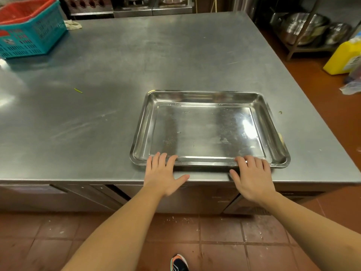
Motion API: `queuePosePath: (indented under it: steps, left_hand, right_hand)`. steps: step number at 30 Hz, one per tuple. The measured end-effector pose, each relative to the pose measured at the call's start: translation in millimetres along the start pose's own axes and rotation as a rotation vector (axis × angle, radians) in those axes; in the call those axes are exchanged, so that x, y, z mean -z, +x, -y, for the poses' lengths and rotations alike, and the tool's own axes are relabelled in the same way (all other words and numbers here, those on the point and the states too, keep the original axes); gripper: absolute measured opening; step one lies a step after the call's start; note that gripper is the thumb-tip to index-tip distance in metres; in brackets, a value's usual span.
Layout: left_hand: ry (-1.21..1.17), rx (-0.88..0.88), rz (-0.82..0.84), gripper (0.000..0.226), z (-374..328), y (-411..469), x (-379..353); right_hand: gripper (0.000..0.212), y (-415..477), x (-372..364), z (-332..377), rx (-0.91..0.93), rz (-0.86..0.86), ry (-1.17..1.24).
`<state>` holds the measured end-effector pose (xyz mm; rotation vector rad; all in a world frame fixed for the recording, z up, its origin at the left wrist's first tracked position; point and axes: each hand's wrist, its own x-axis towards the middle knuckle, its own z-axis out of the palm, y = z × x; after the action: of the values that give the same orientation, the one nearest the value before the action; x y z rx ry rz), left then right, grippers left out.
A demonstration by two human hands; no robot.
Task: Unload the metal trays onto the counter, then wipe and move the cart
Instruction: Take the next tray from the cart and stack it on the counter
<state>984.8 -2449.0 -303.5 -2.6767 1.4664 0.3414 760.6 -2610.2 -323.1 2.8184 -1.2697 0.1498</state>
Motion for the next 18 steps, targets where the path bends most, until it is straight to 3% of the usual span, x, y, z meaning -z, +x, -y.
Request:
queuePosePath:
  steps: [18]
  left_hand:
    - [-0.006, -0.015, -0.034, 0.078, -1.9, -10.0, -2.8]
  right_hand:
    - [0.050, -4.0, 4.5, -2.7, 0.008, 0.050, -0.005]
